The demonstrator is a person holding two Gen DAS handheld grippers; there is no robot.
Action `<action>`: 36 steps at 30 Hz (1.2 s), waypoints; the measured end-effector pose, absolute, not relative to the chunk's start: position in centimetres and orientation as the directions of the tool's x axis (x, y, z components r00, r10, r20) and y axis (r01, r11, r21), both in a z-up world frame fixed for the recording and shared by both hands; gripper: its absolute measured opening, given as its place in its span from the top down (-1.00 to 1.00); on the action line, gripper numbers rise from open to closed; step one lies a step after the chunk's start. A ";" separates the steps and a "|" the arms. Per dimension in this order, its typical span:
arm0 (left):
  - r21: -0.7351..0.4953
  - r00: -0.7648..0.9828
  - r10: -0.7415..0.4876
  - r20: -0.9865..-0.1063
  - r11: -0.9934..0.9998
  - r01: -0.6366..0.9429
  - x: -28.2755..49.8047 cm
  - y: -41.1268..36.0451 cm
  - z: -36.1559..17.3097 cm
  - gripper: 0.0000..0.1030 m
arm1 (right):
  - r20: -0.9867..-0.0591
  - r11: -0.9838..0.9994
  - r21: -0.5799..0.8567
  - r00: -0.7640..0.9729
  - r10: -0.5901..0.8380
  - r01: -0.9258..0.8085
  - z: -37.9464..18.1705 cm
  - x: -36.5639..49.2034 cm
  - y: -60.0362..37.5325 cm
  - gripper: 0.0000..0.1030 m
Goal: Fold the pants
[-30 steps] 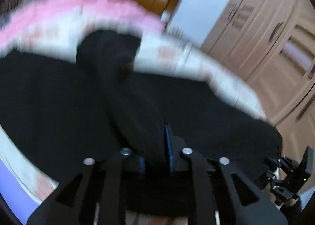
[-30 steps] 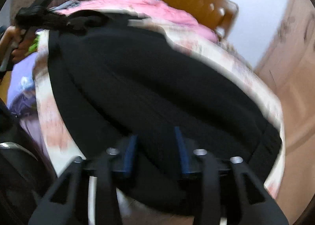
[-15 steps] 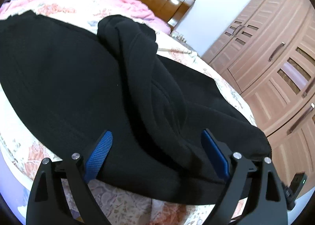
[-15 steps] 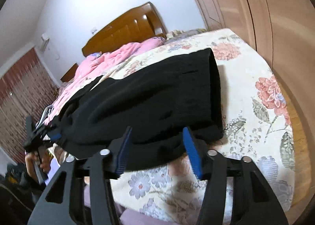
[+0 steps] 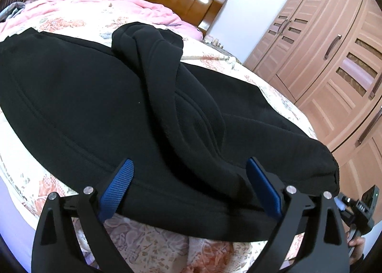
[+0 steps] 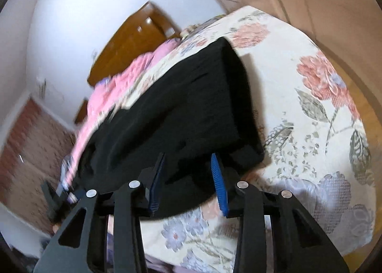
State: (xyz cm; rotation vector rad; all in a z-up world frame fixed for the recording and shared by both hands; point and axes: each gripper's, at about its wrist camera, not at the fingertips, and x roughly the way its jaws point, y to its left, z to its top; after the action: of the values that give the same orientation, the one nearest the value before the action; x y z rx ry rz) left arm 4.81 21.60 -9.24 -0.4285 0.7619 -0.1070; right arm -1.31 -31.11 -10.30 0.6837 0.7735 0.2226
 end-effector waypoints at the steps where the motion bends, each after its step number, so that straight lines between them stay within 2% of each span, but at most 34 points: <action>1: -0.406 0.722 -0.243 -0.648 0.912 -0.057 4.8 21.5 -9.2 -0.87 | -0.556 0.739 0.670 0.709 0.434 0.073 -10.5 -1.1 -31.4 0.34; 4: -0.397 0.717 -0.247 -0.651 0.917 -0.045 4.8 21.2 -9.0 -0.90 | -0.520 0.654 0.746 0.724 0.453 0.126 -11.1 -0.5 -32.3 0.32; 8: -0.404 0.715 -0.265 -0.647 0.915 -0.026 4.9 21.3 -8.7 -0.90 | -0.527 0.668 0.734 0.722 0.448 0.121 -11.0 -0.4 -31.7 0.29; 11: -0.410 0.711 -0.266 -0.651 0.911 -0.034 5.1 21.7 -8.7 -0.90 | -0.527 0.627 0.763 0.713 0.461 0.158 -11.6 -1.2 -32.3 0.47; 15: -0.428 0.705 -0.279 -0.652 0.903 -0.039 5.2 22.3 -9.0 -0.90 | -0.508 0.574 0.799 0.710 0.487 0.178 -12.2 -1.0 -33.1 0.47; 20: -0.410 0.688 -0.272 -0.673 0.911 -0.041 6.2 22.0 -9.2 -0.92 | -0.522 0.616 0.768 0.727 0.446 0.174 -11.6 -0.3 -32.4 0.45; 24: -0.423 0.681 -0.286 -0.674 0.905 -0.039 7.6 22.0 -8.8 -0.89 | -0.490 0.638 0.760 0.756 0.433 0.127 -11.6 -1.1 -31.9 0.57; 25: -0.436 0.679 -0.298 -0.671 0.899 -0.037 8.1 22.1 -8.6 -0.82 | -0.484 0.640 0.759 0.761 0.432 0.120 -11.6 -1.3 -31.9 0.58; 27: -0.456 0.659 -0.332 -0.675 0.890 -0.018 9.7 22.0 -8.4 -0.27 | -0.480 0.649 0.753 0.766 0.427 0.109 -11.3 -1.4 -31.8 0.59; 28: -0.444 0.642 -0.322 -0.695 0.895 -0.032 10.3 22.0 -8.5 0.42 | -0.475 0.652 0.751 0.770 0.426 0.103 -11.0 -1.4 -31.8 0.61; 29: -0.461 0.631 -0.344 -0.695 0.887 -0.025 11.1 22.1 -8.3 0.62 | -0.467 0.653 0.752 0.774 0.427 0.093 -10.7 -1.3 -31.8 0.61; 31: -0.524 0.680 -0.390 -0.621 0.852 0.010 11.2 22.8 -6.6 0.68 | -0.447 0.659 0.749 0.784 0.430 0.065 -9.6 -1.3 -31.7 0.64; 36: -0.462 0.802 -0.348 -0.486 0.881 0.102 6.9 22.6 -0.3 0.70 | -0.375 0.675 0.737 0.814 0.444 -0.030 -5.9 -2.8 -31.5 0.66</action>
State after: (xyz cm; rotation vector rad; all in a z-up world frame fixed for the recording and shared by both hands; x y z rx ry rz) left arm 6.89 22.62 -0.28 -0.4343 0.5963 -0.2490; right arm -2.83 -31.55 -5.86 0.7924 0.5711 0.2834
